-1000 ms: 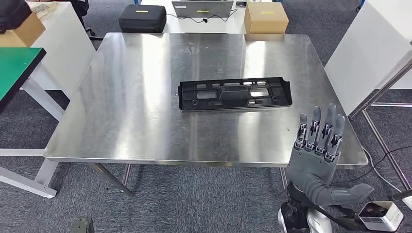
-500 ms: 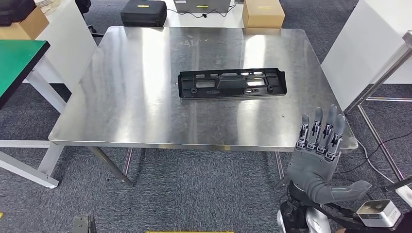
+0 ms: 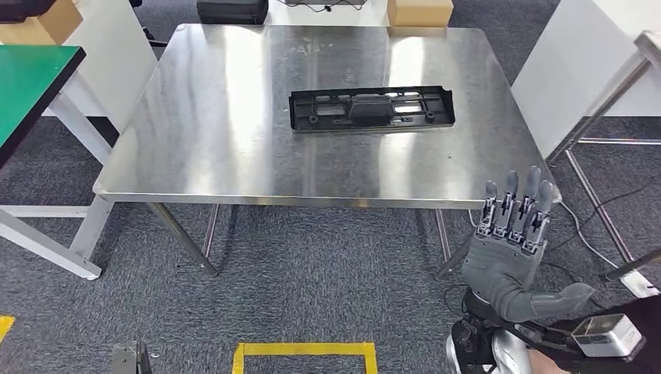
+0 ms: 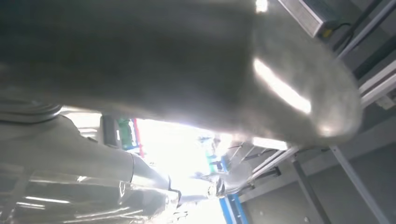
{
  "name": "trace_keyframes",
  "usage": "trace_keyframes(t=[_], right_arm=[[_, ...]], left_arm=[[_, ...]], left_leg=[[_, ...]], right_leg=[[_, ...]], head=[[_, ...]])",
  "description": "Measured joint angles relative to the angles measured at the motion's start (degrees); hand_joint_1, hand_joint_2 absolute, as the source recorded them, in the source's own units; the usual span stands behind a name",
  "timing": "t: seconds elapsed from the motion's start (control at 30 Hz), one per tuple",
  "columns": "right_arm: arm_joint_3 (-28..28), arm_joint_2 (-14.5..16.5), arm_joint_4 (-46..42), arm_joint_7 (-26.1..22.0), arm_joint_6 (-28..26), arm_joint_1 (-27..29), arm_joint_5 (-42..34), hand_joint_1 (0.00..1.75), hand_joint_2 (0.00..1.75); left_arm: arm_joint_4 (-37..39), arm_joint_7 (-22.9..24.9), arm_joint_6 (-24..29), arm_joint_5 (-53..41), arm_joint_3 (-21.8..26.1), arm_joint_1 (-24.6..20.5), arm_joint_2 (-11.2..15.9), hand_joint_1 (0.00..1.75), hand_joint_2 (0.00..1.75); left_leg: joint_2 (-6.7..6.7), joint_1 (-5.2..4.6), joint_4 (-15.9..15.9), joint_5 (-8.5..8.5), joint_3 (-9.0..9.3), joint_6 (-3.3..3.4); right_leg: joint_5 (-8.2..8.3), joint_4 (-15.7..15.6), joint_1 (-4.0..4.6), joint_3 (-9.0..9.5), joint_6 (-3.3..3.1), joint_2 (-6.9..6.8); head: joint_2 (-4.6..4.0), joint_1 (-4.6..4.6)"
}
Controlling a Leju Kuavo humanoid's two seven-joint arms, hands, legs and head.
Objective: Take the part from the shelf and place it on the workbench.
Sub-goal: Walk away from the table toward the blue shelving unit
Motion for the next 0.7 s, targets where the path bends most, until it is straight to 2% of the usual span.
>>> trace_keyframes(t=[0.03,0.07,0.1,0.13,0.2,0.23,0.27,0.3,0.33,0.37,0.4,0.43,0.47,0.5,0.57,0.6,0.63,0.7], right_arm=[[-0.02,0.01,0.05,0.04,-0.02,0.06,-0.03,0.0,0.0],[-0.04,0.02,0.11,0.09,-0.02,0.09,-0.06,0.0,0.0],[-0.06,0.05,0.16,0.17,-0.01,0.11,-0.08,0.0,0.0],[-0.08,0.11,0.21,0.27,0.0,0.13,-0.1,0.0,0.0],[-0.12,0.19,0.28,0.51,0.02,0.12,-0.08,0.0,0.0],[-0.14,0.21,0.34,0.6,0.02,0.12,-0.07,0.0,0.0],[-0.15,0.23,0.42,0.66,0.02,0.12,-0.06,0.0,0.0],[-0.16,0.23,0.5,0.72,0.02,0.12,-0.05,0.0,0.0],[-0.16,0.23,0.55,0.74,0.02,0.13,-0.05,0.0,0.0],[-0.17,0.23,0.58,0.74,0.02,0.12,-0.04,0.0,0.0],[-0.2,0.24,0.59,0.75,0.02,0.12,-0.02,0.0,0.0],[-0.22,0.25,0.59,0.8,0.02,0.11,0.04,0.0,0.0],[-0.25,0.26,0.6,0.86,0.02,0.08,0.12,0.0,0.0],[-0.27,0.3,0.6,0.93,0.02,0.05,0.21,0.0,0.0],[-0.31,0.34,0.64,1.13,0.01,0.1,0.42,0.0,0.0],[-0.37,0.34,0.68,1.27,-0.05,0.17,0.63,0.0,0.0],[-0.44,0.31,0.78,1.57,-0.21,0.26,1.07,0.0,0.0],[-0.57,0.23,1.23,2.7,-1.08,0.38,2.99,0.0,0.0]], left_arm=[[0.01,-0.02,-0.12,0.02,0.01,0.06,0.02,0.0,0.0],[0.01,-0.01,-0.21,0.04,0.01,0.13,0.05,0.0,0.0],[0.02,0.01,-0.26,0.08,0.01,0.22,0.08,0.0,0.0],[0.02,0.03,-0.27,0.11,0.01,0.29,0.1,0.0,0.0],[0.02,0.04,-0.27,0.17,0.01,0.31,0.11,0.0,0.0],[0.02,0.04,-0.27,0.21,0.01,0.3,0.13,0.0,0.0],[0.02,0.04,-0.27,0.25,0.01,0.3,0.14,0.0,0.0],[0.01,0.04,-0.27,0.28,0.01,0.29,0.14,0.0,0.0],[0.0,0.04,-0.27,0.3,0.01,0.27,0.15,0.0,0.0],[-0.02,0.04,-0.27,0.31,0.01,0.21,0.16,0.0,0.0],[-0.05,0.04,-0.28,0.32,0.01,0.09,0.16,0.0,0.0],[-0.09,0.02,-0.29,0.32,0.01,0.0,0.16,0.0,0.0],[-0.13,-0.02,-0.3,0.31,0.01,-0.04,0.16,0.0,0.0],[-0.15,-0.05,-0.35,0.31,0.01,-0.07,0.17,0.0,0.0],[-0.16,-0.13,-0.49,0.31,0.02,-0.05,0.2,0.0,0.0],[-0.16,-0.15,-0.61,0.31,0.02,-0.1,0.18,0.0,0.0],[-0.16,-0.17,-0.69,0.3,0.02,-0.17,0.15,0.0,0.0],[-0.17,-0.2,-0.8,0.3,0.02,-0.29,0.1,0.0,0.0]], left_leg=[[-0.05,0.05,-0.28,0.65,-0.08,-0.35],[-0.16,0.19,-0.23,0.49,-0.35,-0.69],[-0.26,0.36,0.56,-0.89,-0.8,-1.03],[-0.37,0.53,2.42,-3.36,-1.4,-1.36],[-0.44,0.93,9.4,-9.72,-2.9,-1.99],[-0.45,1.08,13.28,-11.64,-3.44,-2.32],[-0.45,1.23,16.13,-12.21,-3.47,-2.59],[-0.44,1.42,17.2,-11.55,-2.68,-2.8],[-0.43,1.61,16.15,-10.18,-0.88,-2.95],[-0.43,1.81,13.22,-9.02,1.82,-3.01],[-0.49,1.89,9.33,-8.98,4.87,-2.99],[-0.62,1.83,5.92,-9.4,7.3,-2.75],[-0.74,1.66,3.46,-10.08,8.84,-2.39],[-0.85,1.39,2.26,-10.58,9.37,-1.96],[-0.71,1.13,1.63,-9.55,8.79,-0.86],[-0.56,1.11,1.29,-8.83,8.31,-0.28],[-0.39,1.12,0.94,-7.93,7.65,0.35],[-0.16,0.99,0.67,-6.24,5.88,1.11]], right_leg=[[0.37,-0.08,-0.11,-0.56,-0.43,0.04],[0.87,-0.12,-0.45,-0.98,-0.9,-0.01],[1.48,-0.1,-0.78,-1.31,-1.68,-0.1],[2.19,-0.15,-1.17,-1.71,-2.37,-0.22],[3.53,-0.02,-1.18,-2.81,-3.15,-0.38],[4.11,0.13,-1.09,-3.57,-3.1,-0.43],[4.62,0.37,-1.04,-4.39,-2.97,-0.45],[5.06,0.72,-1.05,-5.3,-2.79,-0.46],[5.42,1.18,-1.1,-6.23,-2.53,-0.46],[5.73,1.7,-1.16,-7.08,-2.25,-0.43],[6.01,2.19,-1.13,-7.86,-1.91,-0.4],[6.34,2.51,-1.07,-8.39,-1.52,-0.39],[6.7,2.67,-0.98,-8.66,-1.07,-0.4],[7.15,2.64,-0.92,-8.83,-0.59,-0.42],[7.88,2.49,-0.86,-9.12,0.28,-0.42],[7.29,2.94,-0.86,-9.66,0.36,-0.38],[5.62,4.37,-0.84,-10.56,0.13,-0.33],[0.31,10.57,-0.91,-12.91,-0.65,-0.24]], head=[[0.0,-0.08],[0.01,-0.04],[0.01,-0.08],[0.0,-0.18],[0.0,-0.33],[0.0,-0.36],[0.0,-0.36],[-0.01,-0.37],[-0.01,-0.38],[0.0,-0.39],[0.01,-0.41],[0.01,-0.33],[0.02,-0.24],[0.02,-0.24],[0.02,-0.22],[0.02,-0.25],[0.02,-0.12],[0.01,0.2]])
